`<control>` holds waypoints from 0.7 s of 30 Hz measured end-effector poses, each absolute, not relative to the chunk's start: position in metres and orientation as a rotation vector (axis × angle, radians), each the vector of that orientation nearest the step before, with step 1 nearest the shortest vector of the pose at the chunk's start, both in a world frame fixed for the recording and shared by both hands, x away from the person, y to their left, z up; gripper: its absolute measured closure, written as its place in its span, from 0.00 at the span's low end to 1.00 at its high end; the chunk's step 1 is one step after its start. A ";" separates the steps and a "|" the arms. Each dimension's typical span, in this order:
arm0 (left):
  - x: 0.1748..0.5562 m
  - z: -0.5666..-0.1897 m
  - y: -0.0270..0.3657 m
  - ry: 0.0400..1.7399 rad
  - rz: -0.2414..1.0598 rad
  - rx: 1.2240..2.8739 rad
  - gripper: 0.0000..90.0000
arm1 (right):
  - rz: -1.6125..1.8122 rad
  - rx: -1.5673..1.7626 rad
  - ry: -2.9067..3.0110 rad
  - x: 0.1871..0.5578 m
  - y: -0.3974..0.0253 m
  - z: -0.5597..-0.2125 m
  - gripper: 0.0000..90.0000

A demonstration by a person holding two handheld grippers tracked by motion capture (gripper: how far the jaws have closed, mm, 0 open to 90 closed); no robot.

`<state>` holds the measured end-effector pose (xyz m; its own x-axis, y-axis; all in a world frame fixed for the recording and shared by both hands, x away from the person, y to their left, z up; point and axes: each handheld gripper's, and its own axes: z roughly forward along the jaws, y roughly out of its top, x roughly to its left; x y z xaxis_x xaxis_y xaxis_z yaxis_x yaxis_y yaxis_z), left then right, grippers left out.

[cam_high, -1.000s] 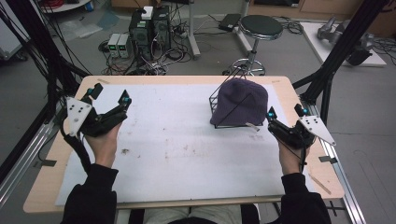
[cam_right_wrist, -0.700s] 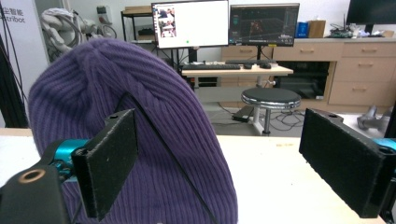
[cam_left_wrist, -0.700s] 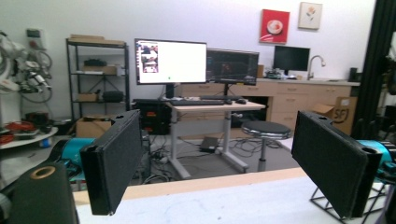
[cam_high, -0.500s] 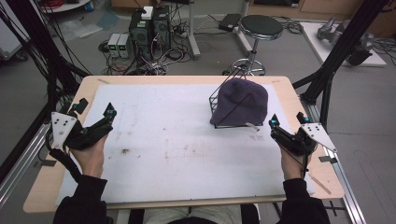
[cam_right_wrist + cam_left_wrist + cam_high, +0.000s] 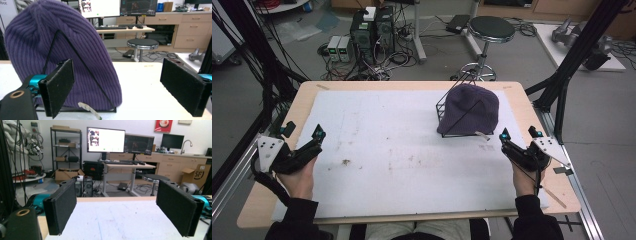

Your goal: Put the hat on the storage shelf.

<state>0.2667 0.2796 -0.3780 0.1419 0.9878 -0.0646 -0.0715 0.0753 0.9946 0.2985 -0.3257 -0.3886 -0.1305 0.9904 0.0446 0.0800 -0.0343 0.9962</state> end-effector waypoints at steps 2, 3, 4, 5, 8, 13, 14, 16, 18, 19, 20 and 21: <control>0.265 -0.382 0.281 1.092 1.082 1.172 0.19 | 1.297 1.234 1.352 0.298 -0.325 -0.392 0.13; 0.265 -0.384 0.282 1.094 1.079 1.171 0.19 | 1.295 1.237 1.355 0.298 -0.324 -0.393 0.13; 0.264 -0.385 0.283 1.100 1.077 1.173 0.19 | 1.295 1.236 1.354 0.298 -0.324 -0.395 0.13; 0.263 -0.388 0.283 1.103 1.076 1.174 0.19 | 1.289 1.240 1.361 0.298 -0.323 -0.397 0.13; 0.261 -0.395 0.284 1.112 1.075 1.186 0.20 | 1.289 1.247 1.368 0.297 -0.322 -0.404 0.13; 0.256 -0.410 0.287 1.124 1.069 1.195 0.20 | 1.294 1.256 1.375 0.295 -0.321 -0.412 0.13; 0.254 -0.414 0.289 1.129 1.080 1.196 0.20 | 1.295 1.251 1.377 0.295 -0.320 -0.414 0.13; 0.253 -0.417 0.291 1.143 1.082 1.202 0.20 | 1.295 1.263 1.376 0.295 -0.319 -0.417 0.13; 0.251 -0.419 0.294 1.147 1.098 1.197 0.20 | 1.290 1.267 1.379 0.295 -0.318 -0.419 0.13; 0.250 -0.420 0.294 1.147 1.109 1.196 0.21 | 1.289 1.268 1.379 0.295 -0.318 -0.420 0.13; 0.249 -0.421 0.295 1.141 1.121 1.194 0.21 | 1.282 1.270 1.376 0.294 -0.318 -0.422 0.13; 0.248 -0.423 0.295 1.139 1.128 1.197 0.22 | 1.282 1.274 1.375 0.293 -0.317 -0.425 0.13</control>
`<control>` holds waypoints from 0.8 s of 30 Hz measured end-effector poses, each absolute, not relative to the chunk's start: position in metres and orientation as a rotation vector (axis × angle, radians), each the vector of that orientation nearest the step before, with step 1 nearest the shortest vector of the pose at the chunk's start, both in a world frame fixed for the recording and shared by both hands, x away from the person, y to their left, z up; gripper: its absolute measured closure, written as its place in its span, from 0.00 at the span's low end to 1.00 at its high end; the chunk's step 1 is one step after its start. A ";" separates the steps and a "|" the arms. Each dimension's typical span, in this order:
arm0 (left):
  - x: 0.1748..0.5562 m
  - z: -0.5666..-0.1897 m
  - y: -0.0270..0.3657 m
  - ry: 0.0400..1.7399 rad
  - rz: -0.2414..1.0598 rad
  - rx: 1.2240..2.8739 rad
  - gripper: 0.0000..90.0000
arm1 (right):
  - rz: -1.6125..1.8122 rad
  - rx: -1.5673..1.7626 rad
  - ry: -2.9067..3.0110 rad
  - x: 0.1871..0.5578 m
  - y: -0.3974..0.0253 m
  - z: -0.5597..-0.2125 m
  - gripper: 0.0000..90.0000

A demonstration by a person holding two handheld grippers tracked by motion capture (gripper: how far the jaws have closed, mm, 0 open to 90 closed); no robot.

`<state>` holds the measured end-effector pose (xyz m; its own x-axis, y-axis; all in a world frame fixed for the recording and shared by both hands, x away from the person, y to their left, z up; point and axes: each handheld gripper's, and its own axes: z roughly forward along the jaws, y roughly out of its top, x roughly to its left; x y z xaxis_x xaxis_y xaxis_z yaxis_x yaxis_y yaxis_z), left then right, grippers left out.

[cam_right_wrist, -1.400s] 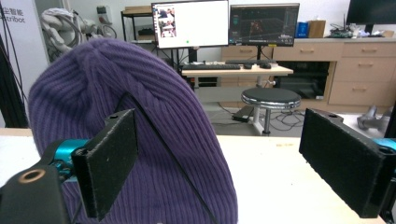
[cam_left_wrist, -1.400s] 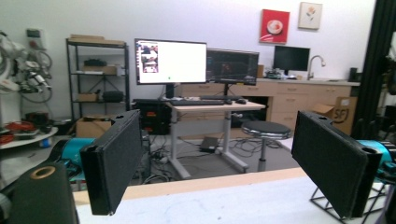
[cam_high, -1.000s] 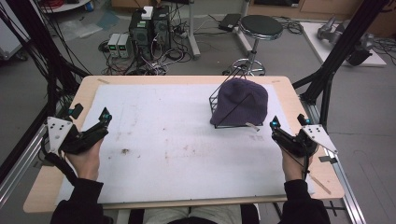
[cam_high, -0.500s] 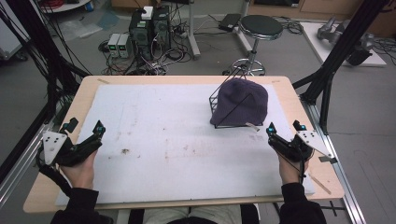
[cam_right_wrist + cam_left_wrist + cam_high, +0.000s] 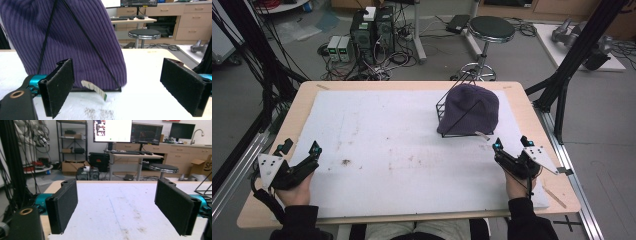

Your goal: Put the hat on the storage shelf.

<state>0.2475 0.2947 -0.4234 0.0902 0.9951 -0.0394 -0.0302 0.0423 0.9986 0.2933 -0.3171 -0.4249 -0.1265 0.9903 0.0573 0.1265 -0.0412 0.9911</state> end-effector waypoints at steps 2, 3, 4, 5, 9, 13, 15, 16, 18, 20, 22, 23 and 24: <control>0.246 -0.428 0.295 1.138 1.123 1.213 0.22 | 1.279 1.278 1.373 0.293 -0.317 -0.430 0.13; 0.246 -0.431 0.295 1.140 1.123 1.218 0.22 | 1.268 1.274 1.375 0.294 -0.317 -0.432 0.13; 0.246 -0.433 0.294 1.142 1.123 1.226 0.22 | 1.268 1.273 1.376 0.294 -0.317 -0.433 0.13; 0.246 -0.435 0.294 1.147 1.118 1.233 0.22 | 1.265 1.282 1.380 0.295 -0.317 -0.434 0.13; 0.244 -0.438 0.292 1.152 1.103 1.245 0.22 | 1.238 1.370 1.409 0.298 -0.317 -0.441 0.13; 0.245 -0.439 0.291 1.179 1.086 1.241 0.21 | 1.225 1.371 1.417 0.299 -0.319 -0.443 0.13; 0.245 -0.440 0.294 1.189 1.067 1.219 0.21 | 1.255 1.366 1.410 0.299 -0.321 -0.443 0.13; 0.245 -0.440 0.294 1.192 1.077 1.218 0.21 | 1.263 1.368 1.411 0.298 -0.321 -0.443 0.13; 0.245 -0.441 0.296 1.199 1.072 1.218 0.21 | 1.270 1.352 1.415 0.298 -0.321 -0.442 0.13; 0.247 -0.442 0.296 1.203 1.059 1.216 0.21 | 1.276 1.339 1.424 0.298 -0.319 -0.442 0.13; 0.248 -0.443 0.295 1.205 1.051 1.230 0.21 | 1.282 1.330 1.431 0.298 -0.318 -0.442 0.13; 0.248 -0.443 0.294 1.204 1.049 1.232 0.21 | 1.289 1.333 1.428 0.298 -0.318 -0.442 0.13; 0.248 -0.444 0.293 1.199 1.047 1.237 0.21 | 1.291 1.332 1.431 0.297 -0.318 -0.441 0.13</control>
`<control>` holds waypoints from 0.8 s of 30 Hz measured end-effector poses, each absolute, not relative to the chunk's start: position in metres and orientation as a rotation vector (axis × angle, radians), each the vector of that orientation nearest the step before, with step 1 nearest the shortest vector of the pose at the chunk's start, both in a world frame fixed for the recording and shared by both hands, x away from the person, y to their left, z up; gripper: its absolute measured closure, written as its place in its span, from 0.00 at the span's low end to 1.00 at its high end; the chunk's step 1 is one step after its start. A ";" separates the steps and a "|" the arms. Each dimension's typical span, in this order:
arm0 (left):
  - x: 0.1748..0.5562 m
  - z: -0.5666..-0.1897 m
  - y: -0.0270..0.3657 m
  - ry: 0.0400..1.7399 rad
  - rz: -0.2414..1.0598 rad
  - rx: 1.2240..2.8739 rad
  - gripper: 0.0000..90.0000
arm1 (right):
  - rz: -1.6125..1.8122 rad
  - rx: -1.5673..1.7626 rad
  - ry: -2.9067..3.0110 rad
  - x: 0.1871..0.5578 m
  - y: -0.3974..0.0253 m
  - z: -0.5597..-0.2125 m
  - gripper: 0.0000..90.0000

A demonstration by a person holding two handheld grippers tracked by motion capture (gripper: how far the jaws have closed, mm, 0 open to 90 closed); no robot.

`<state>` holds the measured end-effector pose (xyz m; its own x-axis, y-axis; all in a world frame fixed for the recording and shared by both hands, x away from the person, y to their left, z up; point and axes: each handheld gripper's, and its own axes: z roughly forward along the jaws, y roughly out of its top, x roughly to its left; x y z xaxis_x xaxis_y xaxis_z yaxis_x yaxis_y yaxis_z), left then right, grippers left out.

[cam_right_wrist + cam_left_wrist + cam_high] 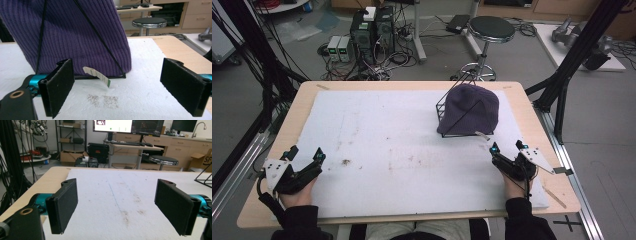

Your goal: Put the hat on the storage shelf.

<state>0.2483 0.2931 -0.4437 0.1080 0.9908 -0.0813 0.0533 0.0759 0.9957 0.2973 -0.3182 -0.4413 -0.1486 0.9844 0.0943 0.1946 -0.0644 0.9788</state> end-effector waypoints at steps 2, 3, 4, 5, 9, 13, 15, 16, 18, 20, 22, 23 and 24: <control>0.248 -0.444 0.292 1.200 1.045 1.245 0.21 | 1.296 1.331 1.427 0.297 -0.319 -0.441 0.13; 0.249 -0.444 0.292 1.202 1.045 1.244 0.21 | 1.300 1.328 1.421 0.297 -0.320 -0.441 0.13; 0.249 -0.444 0.293 1.204 1.042 1.246 0.21 | 1.303 1.336 1.420 0.296 -0.320 -0.440 0.13; 0.249 -0.444 0.293 1.210 1.039 1.241 0.21 | 1.307 1.340 1.414 0.296 -0.321 -0.440 0.13; 0.248 -0.445 0.297 1.232 1.015 1.213 0.22 | 1.306 1.349 1.411 0.296 -0.322 -0.440 0.13; 0.248 -0.446 0.300 1.237 1.012 1.198 0.22 | 1.308 1.356 1.420 0.296 -0.322 -0.441 0.13; 0.248 -0.446 0.300 1.237 1.010 1.200 0.22 | 1.306 1.354 1.427 0.297 -0.322 -0.441 0.13; 0.248 -0.446 0.300 1.236 1.007 1.205 0.22 | 1.308 1.353 1.431 0.297 -0.322 -0.441 0.13; 0.248 -0.446 0.299 1.235 1.000 1.210 0.22 | 1.306 1.356 1.436 0.297 -0.322 -0.441 0.13; 0.249 -0.446 0.299 1.234 0.998 1.210 0.22 | 1.311 1.360 1.434 0.297 -0.322 -0.441 0.13; 0.249 -0.446 0.299 1.234 0.996 1.211 0.22 | 1.308 1.357 1.437 0.298 -0.323 -0.441 0.13; 0.249 -0.446 0.299 1.235 0.994 1.209 0.22 | 1.310 1.366 1.439 0.297 -0.323 -0.441 0.13; 0.249 -0.446 0.299 1.236 0.990 1.210 0.22 | 1.311 1.365 1.438 0.298 -0.323 -0.442 0.13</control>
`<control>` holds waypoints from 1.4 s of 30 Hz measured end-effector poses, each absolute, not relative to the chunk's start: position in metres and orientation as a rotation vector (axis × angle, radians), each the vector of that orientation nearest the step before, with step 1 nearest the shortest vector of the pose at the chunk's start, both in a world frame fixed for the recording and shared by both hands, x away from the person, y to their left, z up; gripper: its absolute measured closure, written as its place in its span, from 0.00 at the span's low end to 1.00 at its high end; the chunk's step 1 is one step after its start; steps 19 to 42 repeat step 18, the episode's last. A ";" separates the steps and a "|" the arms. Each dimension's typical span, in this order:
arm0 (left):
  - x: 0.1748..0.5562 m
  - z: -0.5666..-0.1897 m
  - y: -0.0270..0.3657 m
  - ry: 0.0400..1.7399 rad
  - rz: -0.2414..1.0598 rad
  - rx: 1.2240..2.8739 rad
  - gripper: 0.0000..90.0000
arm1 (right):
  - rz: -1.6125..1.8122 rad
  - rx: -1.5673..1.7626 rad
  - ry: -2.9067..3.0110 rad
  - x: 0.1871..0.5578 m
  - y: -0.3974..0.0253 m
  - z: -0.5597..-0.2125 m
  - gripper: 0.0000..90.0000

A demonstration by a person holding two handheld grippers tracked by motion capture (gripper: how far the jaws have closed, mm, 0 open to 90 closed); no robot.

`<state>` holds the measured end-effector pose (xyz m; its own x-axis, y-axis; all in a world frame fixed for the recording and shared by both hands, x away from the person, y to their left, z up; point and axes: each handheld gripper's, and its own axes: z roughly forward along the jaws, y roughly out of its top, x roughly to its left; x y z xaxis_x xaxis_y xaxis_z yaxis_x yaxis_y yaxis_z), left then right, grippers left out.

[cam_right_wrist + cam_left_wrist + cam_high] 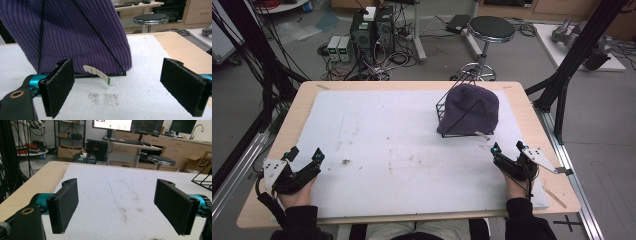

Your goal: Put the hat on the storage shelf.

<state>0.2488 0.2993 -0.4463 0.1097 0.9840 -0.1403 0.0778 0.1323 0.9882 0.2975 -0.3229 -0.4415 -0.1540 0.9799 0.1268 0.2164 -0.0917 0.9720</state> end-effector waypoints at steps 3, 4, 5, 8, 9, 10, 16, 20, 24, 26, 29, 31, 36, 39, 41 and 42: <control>0.249 -0.447 0.299 1.235 0.987 1.212 0.23 | 1.311 1.369 1.443 0.298 -0.323 -0.442 0.13; 0.249 -0.447 0.299 1.233 0.988 1.216 0.23 | 1.315 1.370 1.441 0.298 -0.323 -0.442 0.13; 0.249 -0.447 0.299 1.232 0.987 1.214 0.23 | 1.312 1.369 1.443 0.298 -0.323 -0.442 0.13; 0.249 -0.447 0.298 1.231 0.982 1.220 0.23 | 1.314 1.375 1.446 0.298 -0.323 -0.442 0.13; 0.250 -0.447 0.298 1.231 0.978 1.220 0.23 | 1.314 1.381 1.445 0.298 -0.323 -0.442 0.13; 0.249 -0.447 0.298 1.230 0.976 1.224 0.23 | 1.315 1.381 1.445 0.298 -0.323 -0.442 0.13; 0.249 -0.448 0.298 1.236 0.964 1.233 0.23 | 1.315 1.369 1.456 0.298 -0.323 -0.442 0.13; 0.249 -0.448 0.299 1.239 0.961 1.240 0.23 | 1.322 1.383 1.467 0.297 -0.323 -0.442 0.13; 0.249 -0.448 0.299 1.239 0.961 1.240 0.23 | 1.322 1.383 1.467 0.297 -0.323 -0.442 0.13; 0.249 -0.448 0.299 1.239 0.961 1.240 0.23 | 1.322 1.383 1.467 0.297 -0.323 -0.442 0.13; 0.249 -0.448 0.299 1.239 0.961 1.240 0.23 | 1.322 1.383 1.467 0.297 -0.323 -0.442 0.13; 0.249 -0.448 0.299 1.239 0.961 1.240 0.23 | 1.322 1.383 1.467 0.297 -0.323 -0.442 0.13; 0.249 -0.448 0.299 1.239 0.961 1.240 0.23 | 1.322 1.383 1.467 0.297 -0.323 -0.442 0.13; 0.249 -0.448 0.299 1.239 0.961 1.240 0.23 | 1.322 1.383 1.467 0.297 -0.323 -0.442 0.13; 0.249 -0.448 0.299 1.239 0.961 1.240 0.23 | 1.322 1.383 1.467 0.297 -0.323 -0.442 0.13; 0.249 -0.448 0.299 1.239 0.961 1.240 0.23 | 1.322 1.383 1.467 0.297 -0.323 -0.442 0.13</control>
